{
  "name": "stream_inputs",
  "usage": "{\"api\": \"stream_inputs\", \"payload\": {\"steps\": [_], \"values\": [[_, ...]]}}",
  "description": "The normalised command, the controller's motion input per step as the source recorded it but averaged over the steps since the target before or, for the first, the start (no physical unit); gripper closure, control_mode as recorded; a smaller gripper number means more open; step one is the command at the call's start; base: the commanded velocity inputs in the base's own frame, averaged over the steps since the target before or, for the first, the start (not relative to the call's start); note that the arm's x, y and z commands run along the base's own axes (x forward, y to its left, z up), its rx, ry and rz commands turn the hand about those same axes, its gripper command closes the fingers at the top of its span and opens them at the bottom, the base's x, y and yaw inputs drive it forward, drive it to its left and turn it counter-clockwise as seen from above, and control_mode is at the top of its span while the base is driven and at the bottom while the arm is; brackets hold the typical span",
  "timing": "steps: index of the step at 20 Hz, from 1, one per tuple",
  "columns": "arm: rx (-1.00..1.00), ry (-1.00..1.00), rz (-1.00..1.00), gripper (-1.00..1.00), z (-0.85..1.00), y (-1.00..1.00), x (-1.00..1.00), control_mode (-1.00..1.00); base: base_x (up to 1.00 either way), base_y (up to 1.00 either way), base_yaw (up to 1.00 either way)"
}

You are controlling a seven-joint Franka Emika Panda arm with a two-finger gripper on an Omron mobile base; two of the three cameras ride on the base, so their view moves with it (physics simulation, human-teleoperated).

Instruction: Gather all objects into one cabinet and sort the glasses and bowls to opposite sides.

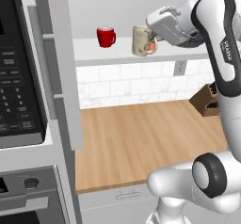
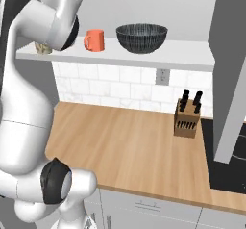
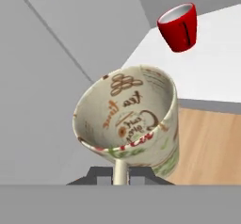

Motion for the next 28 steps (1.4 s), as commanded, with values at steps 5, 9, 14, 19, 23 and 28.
{"api": "stream_inputs", "payload": {"steps": [5, 9, 14, 19, 23, 28], "values": [[0.05, 0.0, -0.16, 1.0, 0.36, 0.0, 0.3, -1.0, 0.0, 0.0, 0.0], [-0.21, 0.14, -0.06, 1.0, 0.29, -0.03, 0.51, -1.0, 0.0, 0.0, 0.0], [-0.29, 0.18, 0.0, 1.0, 0.25, -0.2, 0.64, -1.0, 0.0, 0.0, 0.0], [-0.14, 0.09, -0.01, 1.0, 0.02, -0.28, 0.64, -1.0, 0.0, 0.0, 0.0], [0.1, -0.07, -0.02, 1.0, -0.52, -0.09, 0.32, -1.0, 0.0, 0.0, 0.0], [0.25, -0.17, -0.03, 1.0, -0.52, 0.04, 0.09, -1.0, 0.0, 0.0, 0.0]]}}
